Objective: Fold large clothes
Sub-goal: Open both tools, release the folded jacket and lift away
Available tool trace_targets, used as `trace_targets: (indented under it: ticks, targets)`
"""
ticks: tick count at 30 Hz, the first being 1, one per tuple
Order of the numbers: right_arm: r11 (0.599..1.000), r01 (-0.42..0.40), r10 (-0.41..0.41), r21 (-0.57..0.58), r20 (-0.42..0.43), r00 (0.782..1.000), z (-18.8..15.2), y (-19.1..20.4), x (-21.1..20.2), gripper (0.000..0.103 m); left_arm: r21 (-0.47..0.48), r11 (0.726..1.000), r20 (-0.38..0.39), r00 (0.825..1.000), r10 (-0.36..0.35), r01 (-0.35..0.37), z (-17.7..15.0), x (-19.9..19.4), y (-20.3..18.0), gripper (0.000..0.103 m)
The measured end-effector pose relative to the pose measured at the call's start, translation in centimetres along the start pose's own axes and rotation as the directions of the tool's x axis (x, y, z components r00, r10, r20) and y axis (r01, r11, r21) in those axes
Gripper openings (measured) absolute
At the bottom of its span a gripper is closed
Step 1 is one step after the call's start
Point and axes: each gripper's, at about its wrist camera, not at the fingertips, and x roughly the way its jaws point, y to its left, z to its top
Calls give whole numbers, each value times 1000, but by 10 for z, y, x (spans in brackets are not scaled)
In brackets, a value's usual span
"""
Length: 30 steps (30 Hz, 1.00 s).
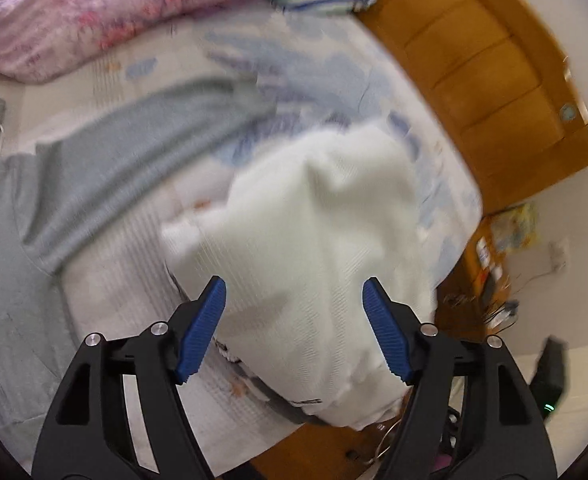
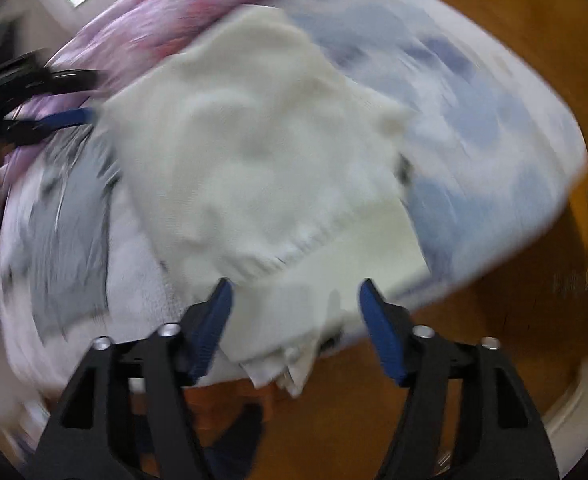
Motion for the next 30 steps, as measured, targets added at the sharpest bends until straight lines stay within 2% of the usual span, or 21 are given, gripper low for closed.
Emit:
trace_targets:
  ticks: [2, 3, 5, 6, 8, 10, 14, 18, 21, 26, 30]
  targets:
    - [997, 34, -38, -75, -52, 998, 7, 1, 38, 70, -44, 999, -33, 999, 14, -16, -3, 26, 10, 72]
    - [992, 79, -88, -99, -98, 991, 6, -5, 62, 70, -48, 998, -34, 999, 29, -31, -3, 35, 12, 72]
    - [997, 43, -51, -68, -130, 990, 2, -21, 88, 72, -28, 997, -41, 997, 66, -67, 0, 40, 8, 73]
    - [1000, 14, -17, -18, -138, 990, -1, -31, 96, 78, -29, 998, -46, 997, 57, -58, 1, 41, 6, 76]
    - [999, -15, 21, 50, -140, 990, -3, -44, 100, 82, -24, 999, -37, 998, 43, -44, 1, 39, 5, 76]
    - [999, 1, 5, 43, -144, 990, -4, -41, 95, 82, -24, 999, -28, 999, 30, -31, -2, 34, 10, 76]
    - [998, 65, -66, -11, -160, 985, -4, -24, 80, 81, -49, 998, 9, 999, 50, -49, -16, 7, 23, 78]
    - [998, 58, -58, -8, -114, 992, 6, -3, 47, 81, -53, 992, 70, 991, 117, -113, -35, -38, 36, 78]
    - [999, 33, -32, 18, -74, 997, 15, 12, 23, 82, -59, 983, 133, 974, 182, -175, -56, -81, 41, 83]
    - [998, -22, 23, 59, -2, 1000, 32, 67, -32, 83, -63, 969, 218, 944, 247, -239, -100, -151, 42, 91]
    - [998, -47, 44, 48, 71, 997, 36, 119, -77, 83, -109, 961, 271, 923, 273, -252, -133, -202, 49, 92]
